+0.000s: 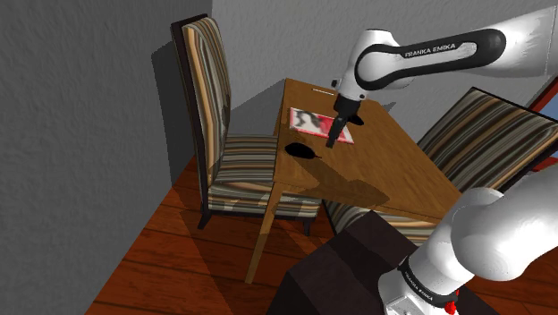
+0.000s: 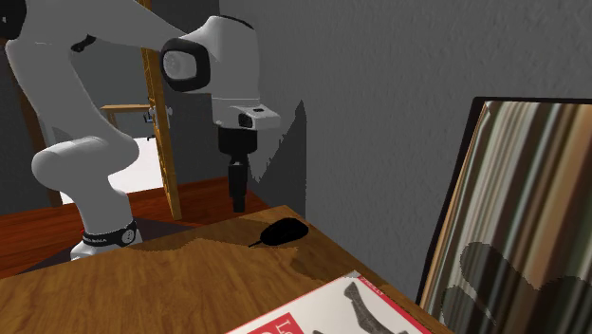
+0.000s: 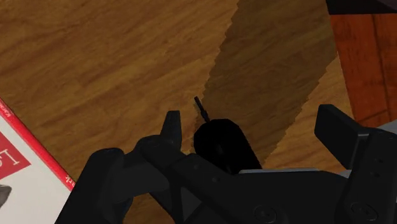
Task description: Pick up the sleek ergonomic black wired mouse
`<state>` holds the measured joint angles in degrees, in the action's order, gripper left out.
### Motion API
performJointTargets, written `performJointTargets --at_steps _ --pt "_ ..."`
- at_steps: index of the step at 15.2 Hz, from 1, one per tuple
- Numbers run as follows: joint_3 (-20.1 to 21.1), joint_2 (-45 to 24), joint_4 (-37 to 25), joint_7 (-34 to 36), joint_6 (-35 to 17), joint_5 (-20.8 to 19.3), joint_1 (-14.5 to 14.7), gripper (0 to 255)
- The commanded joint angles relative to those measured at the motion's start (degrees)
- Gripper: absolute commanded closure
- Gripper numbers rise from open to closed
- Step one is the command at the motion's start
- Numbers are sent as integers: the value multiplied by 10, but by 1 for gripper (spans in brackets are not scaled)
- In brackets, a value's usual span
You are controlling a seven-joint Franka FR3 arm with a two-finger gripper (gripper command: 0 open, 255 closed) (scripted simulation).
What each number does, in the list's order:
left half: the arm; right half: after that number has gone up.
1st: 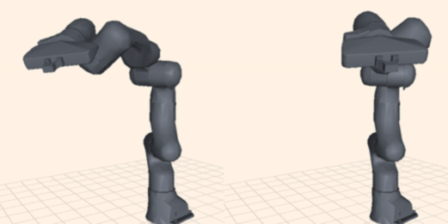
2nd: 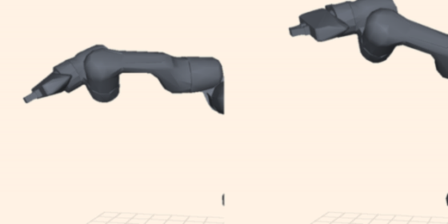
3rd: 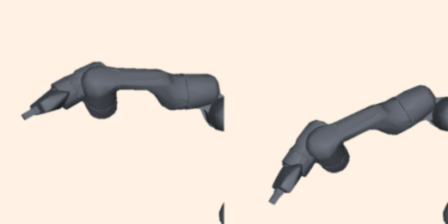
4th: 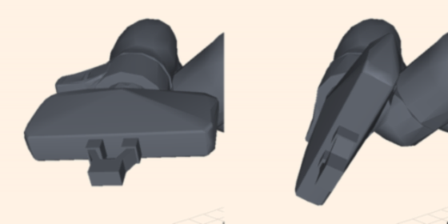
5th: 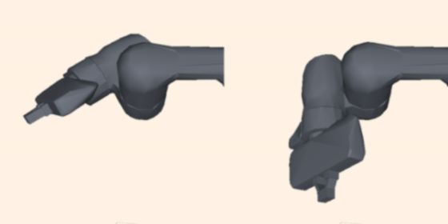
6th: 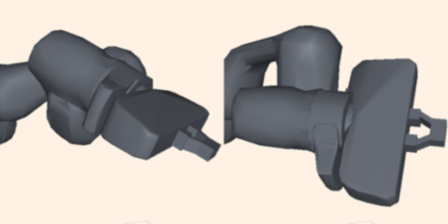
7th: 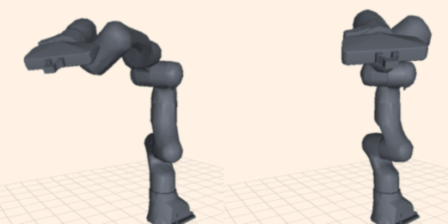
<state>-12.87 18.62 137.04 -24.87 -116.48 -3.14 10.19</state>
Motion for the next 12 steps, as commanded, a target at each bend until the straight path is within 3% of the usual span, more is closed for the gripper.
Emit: performJointTargets --at_steps 1,6,12 --pt "-9 -43 -22 -43 -27 17 12 0" --pt "-16 -147 -79 -146 -80 74 38 0" --pt "-15 -178 -68 -164 -121 89 39 0"
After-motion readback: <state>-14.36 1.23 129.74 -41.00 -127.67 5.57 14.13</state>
